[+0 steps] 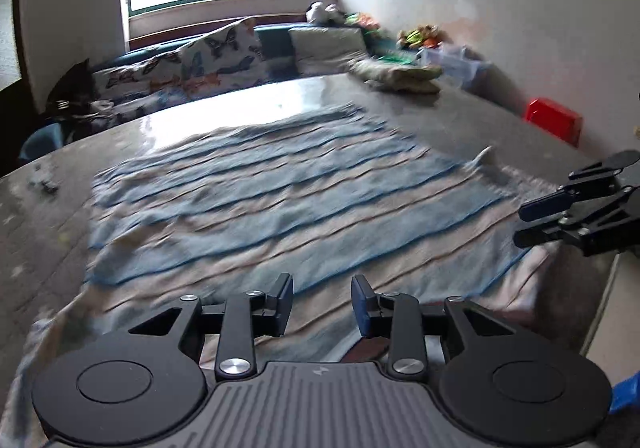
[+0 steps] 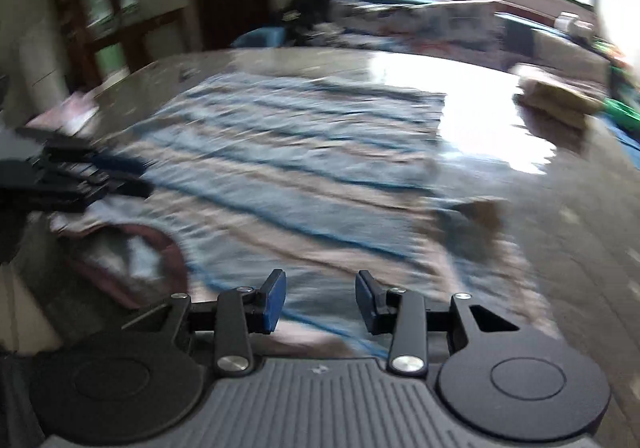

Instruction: Fold clothes

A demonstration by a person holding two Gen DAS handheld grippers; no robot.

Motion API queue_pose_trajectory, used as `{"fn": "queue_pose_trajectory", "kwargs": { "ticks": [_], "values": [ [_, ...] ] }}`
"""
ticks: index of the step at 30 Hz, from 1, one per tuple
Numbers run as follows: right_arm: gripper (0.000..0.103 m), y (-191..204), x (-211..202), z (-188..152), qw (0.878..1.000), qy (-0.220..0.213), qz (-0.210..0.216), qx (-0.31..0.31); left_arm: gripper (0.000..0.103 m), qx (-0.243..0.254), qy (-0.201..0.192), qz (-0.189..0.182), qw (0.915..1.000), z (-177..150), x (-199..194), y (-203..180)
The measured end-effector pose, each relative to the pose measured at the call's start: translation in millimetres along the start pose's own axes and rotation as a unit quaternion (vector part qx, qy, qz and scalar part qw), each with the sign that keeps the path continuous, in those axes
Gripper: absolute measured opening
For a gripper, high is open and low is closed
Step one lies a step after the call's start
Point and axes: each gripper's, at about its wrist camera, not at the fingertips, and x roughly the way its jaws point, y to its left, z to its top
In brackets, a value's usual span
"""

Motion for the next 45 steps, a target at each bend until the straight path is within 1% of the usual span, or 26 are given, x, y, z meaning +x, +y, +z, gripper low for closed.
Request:
{"fn": "queue_pose_trajectory", "kwargs": {
  "ticks": [3,7,8,9,10,12,15,17,19,20,23,27,30,32,35,38,41,42,43,45],
  "values": [
    [0.039,-26,-11,-6,0.998,-0.019,-0.048,0.048,0.035,0.011,-0.005,-0.022,0.9997,10,13,-18],
    [0.039,-61,-19,-20,0.987,-0.027,-0.124,0.098,0.038,0.027,-0.009,-0.046,0.9986,21,29,-42],
    [0.038,-69,-20,-25,0.983,-0.026,-0.140,0.113,0.039,0.030,-0.010,-0.050,0.9983,22,32,-47],
    [0.038,-76,-21,-28,0.980,-0.026,-0.151,0.128,0.045,0.033,-0.011,-0.054,0.9979,24,34,-53],
    [0.039,-83,-21,-32,0.976,-0.025,-0.161,0.143,0.047,0.036,-0.012,-0.059,0.9975,26,36,-59],
    [0.038,-93,-23,-41,0.971,-0.027,-0.169,0.165,0.047,0.043,-0.012,-0.070,0.9965,29,41,-70],
    [0.038,-98,-23,-48,0.969,-0.032,-0.165,0.183,0.047,0.056,-0.008,-0.088,0.9945,32,49,-87],
    [0.033,-100,-21,-49,0.968,-0.038,-0.164,0.188,0.047,0.070,-0.002,-0.096,0.9929,33,55,-99],
    [0.013,-103,-21,-50,0.966,-0.044,-0.159,0.198,0.047,0.084,0.003,-0.102,0.9912,32,60,-111],
    [0.009,-104,-21,-51,0.965,-0.048,-0.156,0.204,0.047,0.088,0.004,-0.105,0.9906,32,62,-115],
    [0.004,-105,-25,-51,0.963,-0.058,-0.146,0.221,0.047,0.096,0.007,-0.112,0.9890,32,69,-126],
    [0.003,-101,-40,-44,0.963,-0.082,-0.126,0.225,0.047,0.109,0.013,-0.119,0.9868,30,75,-135],
    [0.003,-91,-54,-31,0.966,-0.107,-0.100,0.216,0.047,0.119,0.015,-0.120,0.9855,26,78,-139],
    [0.003,-82,-61,-21,0.968,-0.121,-0.074,0.207,0.048,0.119,0.013,-0.119,0.9857,24,77,-138],
    [0.003,-64,-65,-7,0.973,-0.133,-0.032,0.185,0.048,0.104,0.005,-0.114,0.9880,27,70,-126],
    [0.003,-44,-60,5,0.979,-0.133,0.004,0.155,0.051,0.088,-0.008,-0.095,0.9915,30,61,-109],
    [0.003,-23,-46,16,0.984,-0.118,0.043,0.123,0.052,0.071,-0.021,-0.070,0.9948,33,50,-89],
    [0.004,-18,-40,18,0.985,-0.111,0.056,0.118,0.053,0.063,-0.024,-0.062,0.9958,33,47,-82],
    [0.007,-14,-35,19,0.985,-0.104,0.069,0.117,0.053,0.056,-0.027,-0.053,0.9966,33,44,-75],
    [0.008,-9,-28,19,0.986,-0.092,0.084,0.112,0.054,0.046,-0.031,-0.035,0.9979,33,39,-64]
  ]
}}
